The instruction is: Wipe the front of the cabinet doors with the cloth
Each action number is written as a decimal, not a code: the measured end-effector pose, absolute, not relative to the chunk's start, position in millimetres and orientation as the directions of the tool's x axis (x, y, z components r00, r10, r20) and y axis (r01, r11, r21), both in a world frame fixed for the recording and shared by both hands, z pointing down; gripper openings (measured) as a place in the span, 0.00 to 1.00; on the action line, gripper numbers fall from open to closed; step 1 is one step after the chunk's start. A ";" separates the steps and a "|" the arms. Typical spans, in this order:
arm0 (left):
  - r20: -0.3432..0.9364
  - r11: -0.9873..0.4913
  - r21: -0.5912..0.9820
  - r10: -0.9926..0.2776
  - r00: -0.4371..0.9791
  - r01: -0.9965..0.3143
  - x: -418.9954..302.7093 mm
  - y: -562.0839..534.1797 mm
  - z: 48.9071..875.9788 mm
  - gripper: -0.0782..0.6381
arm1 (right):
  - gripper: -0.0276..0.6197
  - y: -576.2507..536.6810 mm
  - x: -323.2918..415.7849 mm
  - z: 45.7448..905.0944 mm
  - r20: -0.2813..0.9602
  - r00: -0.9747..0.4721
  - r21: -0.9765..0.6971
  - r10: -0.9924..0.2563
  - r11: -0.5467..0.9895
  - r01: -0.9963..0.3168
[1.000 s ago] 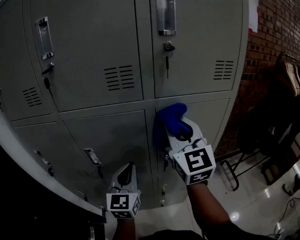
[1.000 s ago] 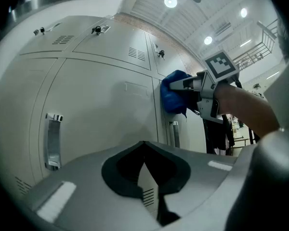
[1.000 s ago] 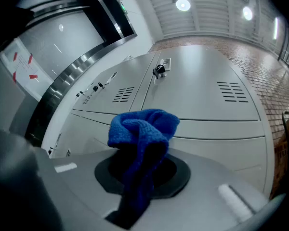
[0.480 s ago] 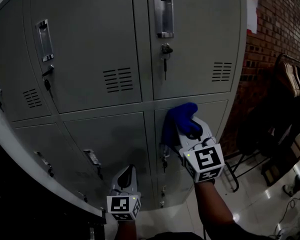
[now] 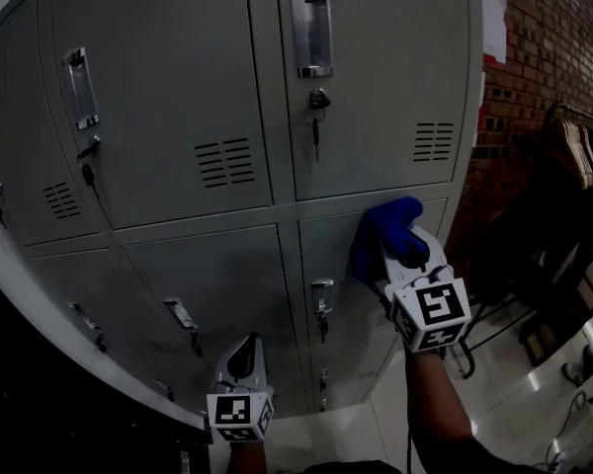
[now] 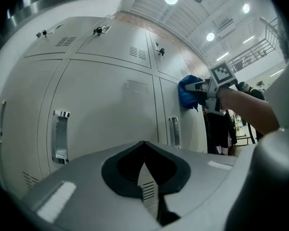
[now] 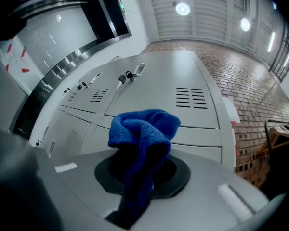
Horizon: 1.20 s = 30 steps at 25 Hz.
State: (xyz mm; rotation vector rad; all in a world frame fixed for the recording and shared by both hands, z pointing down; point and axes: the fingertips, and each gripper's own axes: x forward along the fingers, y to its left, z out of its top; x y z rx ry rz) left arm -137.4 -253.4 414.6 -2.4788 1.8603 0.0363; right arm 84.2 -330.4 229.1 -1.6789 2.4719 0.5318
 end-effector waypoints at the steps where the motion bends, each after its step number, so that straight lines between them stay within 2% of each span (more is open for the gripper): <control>1: -0.044 -0.277 -0.020 -0.960 0.278 -0.961 -137.4 -253.2 414.7 0.13 | 0.13 -331.4 90.9 229.0 -0.281 -0.374 0.226 -0.884 0.318 -0.921; 21: -0.053 -0.278 -0.028 -0.959 0.279 -0.960 -127.2 -250.1 408.7 0.13 | 0.13 -347.5 200.6 234.7 -0.265 -0.187 0.204 -0.946 0.135 -0.970; 30: -0.039 -0.290 -0.027 -0.956 0.291 -0.957 -120.8 -243.2 411.7 0.13 | 0.13 -330.4 190.5 224.9 -0.314 -0.181 0.229 -0.932 0.111 -0.967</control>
